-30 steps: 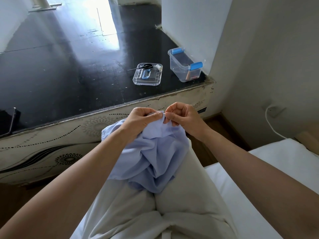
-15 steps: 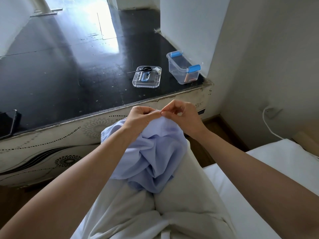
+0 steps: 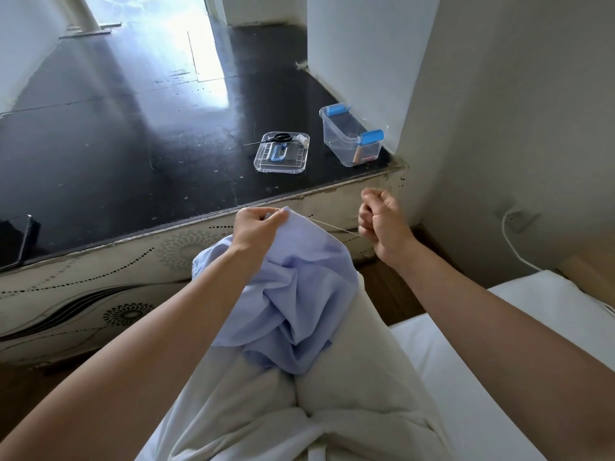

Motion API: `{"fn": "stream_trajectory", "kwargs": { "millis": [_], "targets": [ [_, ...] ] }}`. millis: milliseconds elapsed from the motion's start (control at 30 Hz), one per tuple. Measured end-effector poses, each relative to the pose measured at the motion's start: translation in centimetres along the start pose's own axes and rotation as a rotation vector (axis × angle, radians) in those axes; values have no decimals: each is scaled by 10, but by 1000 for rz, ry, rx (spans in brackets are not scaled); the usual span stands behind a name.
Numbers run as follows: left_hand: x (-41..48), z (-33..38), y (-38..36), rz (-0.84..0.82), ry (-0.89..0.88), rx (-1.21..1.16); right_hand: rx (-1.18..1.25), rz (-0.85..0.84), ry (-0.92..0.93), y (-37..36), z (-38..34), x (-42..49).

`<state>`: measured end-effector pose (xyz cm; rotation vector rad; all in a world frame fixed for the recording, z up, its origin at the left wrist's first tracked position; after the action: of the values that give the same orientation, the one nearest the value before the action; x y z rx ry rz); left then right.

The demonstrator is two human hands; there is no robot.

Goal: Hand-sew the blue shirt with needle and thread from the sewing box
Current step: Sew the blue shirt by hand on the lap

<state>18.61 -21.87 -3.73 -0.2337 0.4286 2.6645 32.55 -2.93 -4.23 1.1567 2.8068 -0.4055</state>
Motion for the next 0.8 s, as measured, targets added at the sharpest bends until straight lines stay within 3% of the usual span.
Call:
{"fn": "stream_trajectory", "kwargs": {
  "millis": [100, 233, 567, 800],
  "targets": [
    [4, -1, 4, 37, 5, -59, -262, 145, -158, 32, 23, 4],
    [7, 0, 6, 51, 1, -108, -391, 360, -152, 59, 26, 4],
    [-4, 5, -9, -56, 20, -206, -613, -180, 477, -49, -23, -13],
    [-13, 6, -17, -137, 39, -210, -773, -115, 585, -67, -17, -7]
  ]
}}
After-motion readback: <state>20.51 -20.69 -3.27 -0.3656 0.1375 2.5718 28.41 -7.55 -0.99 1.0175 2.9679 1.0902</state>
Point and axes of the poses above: each hand's wrist, its own x-axis towards the middle knuckle, its own y-axis out of the back of the hand, z = x × y, the point moved 9 cm from there along x, towards the middle knuckle, and after that the axes turned 3 degrees about y, right-handed, at the moved point
